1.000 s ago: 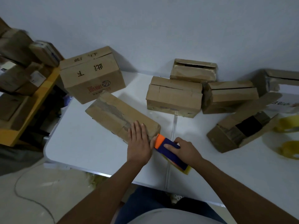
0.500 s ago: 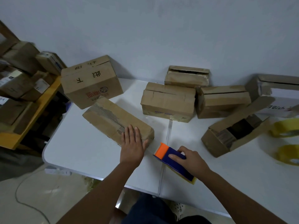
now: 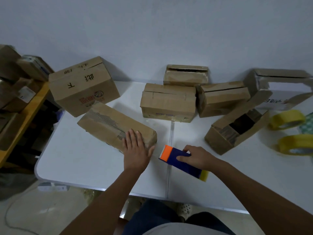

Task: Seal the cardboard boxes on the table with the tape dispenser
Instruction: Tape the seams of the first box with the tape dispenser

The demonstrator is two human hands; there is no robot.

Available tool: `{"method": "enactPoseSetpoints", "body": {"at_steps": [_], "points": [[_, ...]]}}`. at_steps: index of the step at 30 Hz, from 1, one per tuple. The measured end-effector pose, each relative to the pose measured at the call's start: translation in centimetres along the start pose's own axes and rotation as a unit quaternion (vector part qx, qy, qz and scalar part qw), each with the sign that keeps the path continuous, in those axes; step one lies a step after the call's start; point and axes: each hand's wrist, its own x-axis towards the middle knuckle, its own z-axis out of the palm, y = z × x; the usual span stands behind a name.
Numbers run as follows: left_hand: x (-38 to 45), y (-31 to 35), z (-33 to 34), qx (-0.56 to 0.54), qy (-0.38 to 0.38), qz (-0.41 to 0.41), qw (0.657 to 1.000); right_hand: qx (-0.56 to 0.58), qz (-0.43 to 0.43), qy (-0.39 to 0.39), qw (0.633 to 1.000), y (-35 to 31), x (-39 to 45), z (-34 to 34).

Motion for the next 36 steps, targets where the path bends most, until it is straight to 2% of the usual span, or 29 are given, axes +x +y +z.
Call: {"method": "enactPoseSetpoints", "body": {"at_steps": [5, 8, 13, 16, 18, 21, 26, 28, 33, 36], "points": [[-0.2, 0.5, 0.4, 0.006, 0.007, -0.023, 1.0, -0.056, 0.02, 0.074, 0.995, -2.3, 1.4, 2.4], [0.0, 0.4, 0.5, 0.019, 0.001, -0.025, 0.999, -0.062, 0.044, 0.093, 0.993, -3.5, 2.4, 4.0], [0.2, 0.3, 0.5, 0.022, -0.018, -0.019, 0.999, -0.086, 0.063, 0.09, 0.99, -5.9, 3.2, 4.0], [0.0, 0.2, 0.2, 0.029, -0.013, -0.02, 0.999, -0.167, 0.069, 0.095, 0.979, -7.0, 3.7, 4.5], [-0.2, 0.2, 0.4, 0.028, -0.005, -0.003, 1.0, -0.218, 0.085, 0.066, 0.97, -6.9, 3.7, 5.5], [-0.2, -0.5, 0.7, 0.032, 0.003, 0.029, 0.999, -0.143, 0.123, 0.057, 0.98, -5.9, 4.0, 4.9], [0.1, -2.1, 0.4, 0.045, 0.001, 0.102, 0.994, -0.183, 0.088, 0.21, 0.956, -5.1, 4.7, 0.9], [0.3, -3.4, 0.4, 0.049, 0.008, 0.14, 0.989, -0.2, 0.077, 0.236, 0.948, -5.0, 4.9, 0.9], [0.7, -5.3, 0.0, 0.057, 0.022, 0.212, 0.975, -0.184, 0.099, 0.166, 0.964, -2.9, 5.8, 2.8], [1.4, -6.7, -0.9, 0.061, 0.012, 0.215, 0.975, -0.137, 0.099, 0.141, 0.975, -2.1, 5.3, 3.9]]}}
